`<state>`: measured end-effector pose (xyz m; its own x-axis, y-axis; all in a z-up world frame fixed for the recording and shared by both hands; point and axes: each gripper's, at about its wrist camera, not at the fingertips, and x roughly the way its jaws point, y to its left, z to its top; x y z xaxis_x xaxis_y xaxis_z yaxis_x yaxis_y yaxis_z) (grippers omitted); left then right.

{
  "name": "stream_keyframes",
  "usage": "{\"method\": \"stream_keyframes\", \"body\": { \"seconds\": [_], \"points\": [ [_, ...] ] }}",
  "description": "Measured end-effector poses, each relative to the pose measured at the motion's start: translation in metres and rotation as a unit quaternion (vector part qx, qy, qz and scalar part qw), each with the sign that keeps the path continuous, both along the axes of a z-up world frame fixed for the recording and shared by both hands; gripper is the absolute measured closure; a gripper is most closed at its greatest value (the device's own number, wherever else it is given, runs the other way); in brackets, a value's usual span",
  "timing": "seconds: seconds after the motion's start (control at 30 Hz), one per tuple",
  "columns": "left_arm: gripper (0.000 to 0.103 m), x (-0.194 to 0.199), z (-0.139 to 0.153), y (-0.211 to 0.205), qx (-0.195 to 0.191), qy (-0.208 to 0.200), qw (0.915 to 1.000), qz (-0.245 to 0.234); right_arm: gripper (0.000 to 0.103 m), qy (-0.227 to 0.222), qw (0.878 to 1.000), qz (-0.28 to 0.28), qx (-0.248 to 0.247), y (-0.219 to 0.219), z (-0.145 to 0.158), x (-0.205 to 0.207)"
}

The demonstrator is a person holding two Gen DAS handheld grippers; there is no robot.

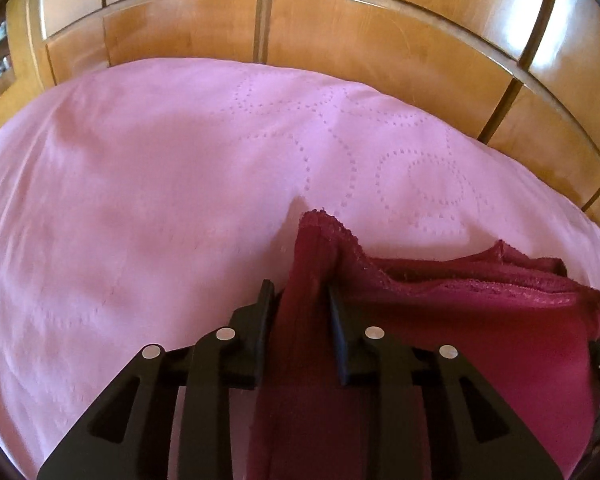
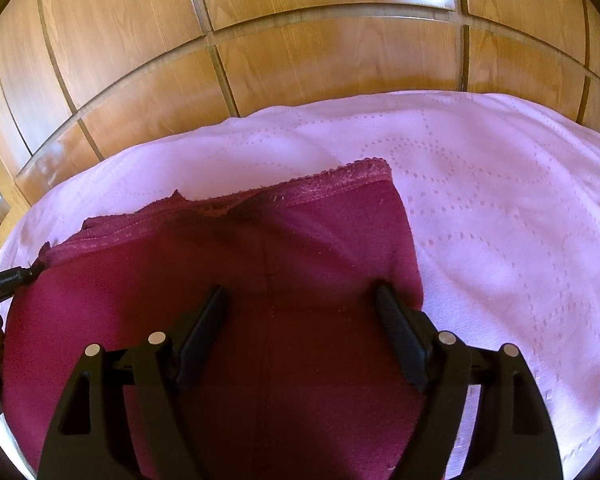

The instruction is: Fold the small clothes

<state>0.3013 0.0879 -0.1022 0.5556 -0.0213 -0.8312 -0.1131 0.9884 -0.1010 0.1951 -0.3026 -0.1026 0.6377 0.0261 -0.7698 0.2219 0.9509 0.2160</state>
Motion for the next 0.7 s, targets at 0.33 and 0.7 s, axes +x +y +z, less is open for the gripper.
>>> {"method": "stream_keyframes", "body": {
  "seconds": [0.33,0.7],
  "points": [
    [0.059,-0.081,0.055,-0.007,-0.005,-0.079,0.9969,-0.002,0.026,0.014,0.999,0.01,0.029,-0.008,0.012,0.0],
    [0.059,-0.086,0.028,-0.033,0.027,-0.052,0.9971,-0.05,0.059,0.041,0.994,-0.044,0.094,-0.066,0.014,0.001]
  ]
}}
